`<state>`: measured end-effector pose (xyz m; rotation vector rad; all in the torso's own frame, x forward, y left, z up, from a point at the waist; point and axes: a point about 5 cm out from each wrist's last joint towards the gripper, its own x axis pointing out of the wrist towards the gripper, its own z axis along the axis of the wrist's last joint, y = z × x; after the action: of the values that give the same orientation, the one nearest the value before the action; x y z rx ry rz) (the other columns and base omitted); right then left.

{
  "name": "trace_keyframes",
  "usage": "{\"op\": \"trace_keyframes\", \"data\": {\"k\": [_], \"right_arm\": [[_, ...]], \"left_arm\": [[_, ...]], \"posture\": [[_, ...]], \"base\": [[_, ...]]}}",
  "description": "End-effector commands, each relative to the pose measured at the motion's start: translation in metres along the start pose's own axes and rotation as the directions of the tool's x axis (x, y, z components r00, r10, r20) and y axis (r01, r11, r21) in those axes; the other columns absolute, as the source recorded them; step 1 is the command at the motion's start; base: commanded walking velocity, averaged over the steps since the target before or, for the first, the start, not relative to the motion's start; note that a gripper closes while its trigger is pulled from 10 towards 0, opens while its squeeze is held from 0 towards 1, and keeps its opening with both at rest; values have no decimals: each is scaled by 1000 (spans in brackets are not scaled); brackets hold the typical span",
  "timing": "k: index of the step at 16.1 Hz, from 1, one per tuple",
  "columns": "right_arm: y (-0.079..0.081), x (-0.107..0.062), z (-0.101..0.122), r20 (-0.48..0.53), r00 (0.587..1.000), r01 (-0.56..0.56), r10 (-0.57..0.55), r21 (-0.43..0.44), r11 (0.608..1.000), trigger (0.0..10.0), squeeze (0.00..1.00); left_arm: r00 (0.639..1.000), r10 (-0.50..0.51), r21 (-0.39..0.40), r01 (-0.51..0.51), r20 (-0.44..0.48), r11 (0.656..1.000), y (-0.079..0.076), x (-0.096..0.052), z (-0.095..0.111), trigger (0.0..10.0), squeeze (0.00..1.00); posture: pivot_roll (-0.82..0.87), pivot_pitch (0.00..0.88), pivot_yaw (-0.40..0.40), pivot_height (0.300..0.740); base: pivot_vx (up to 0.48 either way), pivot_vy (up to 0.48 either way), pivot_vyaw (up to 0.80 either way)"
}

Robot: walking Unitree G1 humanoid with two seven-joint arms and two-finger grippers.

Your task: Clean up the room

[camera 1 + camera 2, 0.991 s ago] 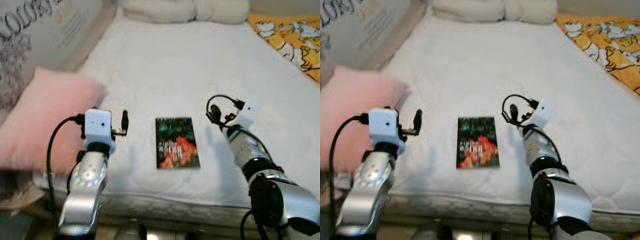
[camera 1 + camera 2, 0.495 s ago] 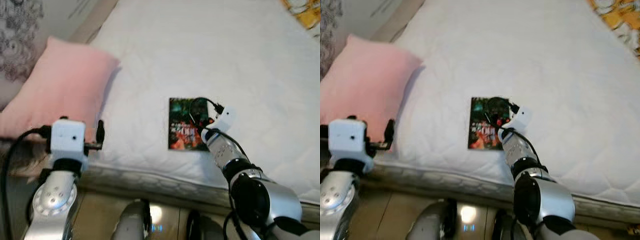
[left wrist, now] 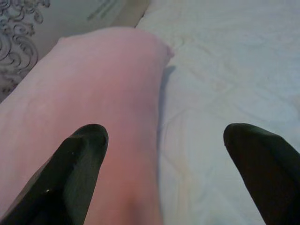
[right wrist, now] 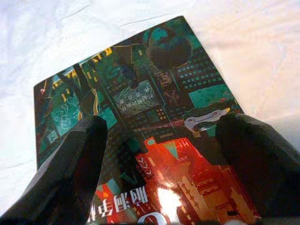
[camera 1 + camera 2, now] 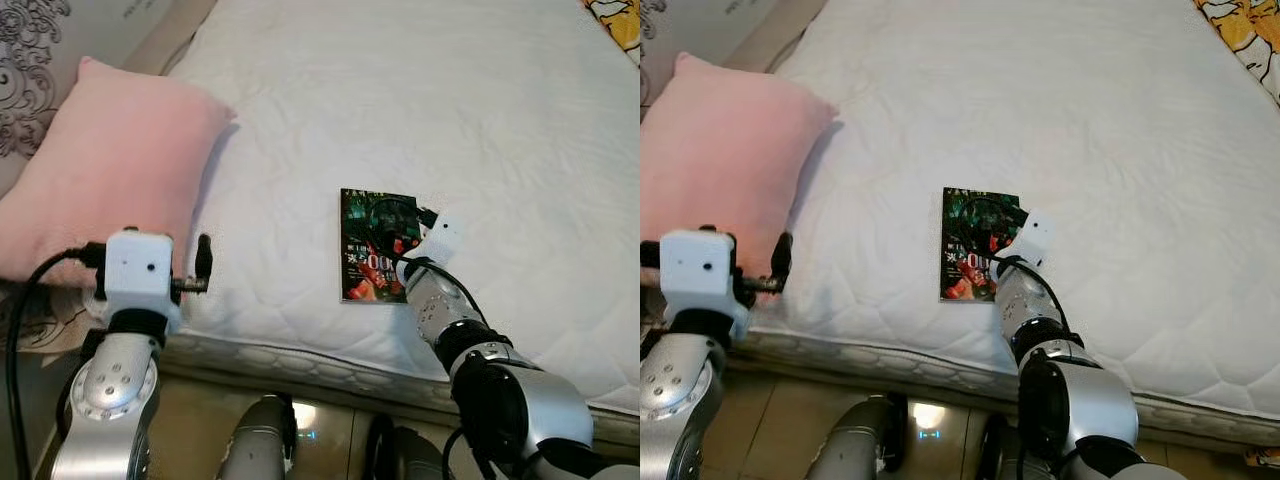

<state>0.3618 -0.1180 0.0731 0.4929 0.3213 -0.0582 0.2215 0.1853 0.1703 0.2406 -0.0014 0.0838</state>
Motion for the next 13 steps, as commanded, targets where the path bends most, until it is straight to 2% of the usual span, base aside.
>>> {"op": "trace_keyframes", "data": {"k": [1,3,6,7,10,12,13], "right_arm": [[-15,-4,-11,-19,998,63,-63,-29,998,10000,0],[-14,-4,-7,15,998,63,-62,-88,994,10000,0],[-5,-3,2,75,997,31,-21,-132,991,10000,0],[2,-3,-1,72,997,-16,28,-152,988,10000,0],[9,-5,-17,-2,999,-43,43,-161,986,10000,0],[13,-5,-17,-10,999,-50,49,-175,983,10000,0],[14,-3,-11,3,1000,-29,29,-156,987,10000,0]], "left_arm": [[1000,-6,-1,6,-19,1000,-3,0,-5,10000,0],[1000,-8,-11,7,-11,1000,-6,5,-5,10000,0],[1000,-22,-17,22,6,1000,-12,12,-4,10000,0],[1000,-21,-22,22,13,1000,-13,16,-4,10000,0],[1000,-25,-19,25,19,999,-14,18,-3,10000,0],[999,-29,-14,29,18,999,-14,17,-3,10000,0],[999,-31,3,31,29,1000,-13,16,-1,10000,0]], "posture": [[356,250,-39,736],[341,237,-45,736],[313,218,-52,736],[301,208,-56,736],[311,216,-43,736],[330,224,-44,736],[338,228,-48,736]], "base": [[0,0,0],[0,0,0],[0,0,0],[0,0,0],[0,0,0],[0,0,0],[0,0,0]]}}
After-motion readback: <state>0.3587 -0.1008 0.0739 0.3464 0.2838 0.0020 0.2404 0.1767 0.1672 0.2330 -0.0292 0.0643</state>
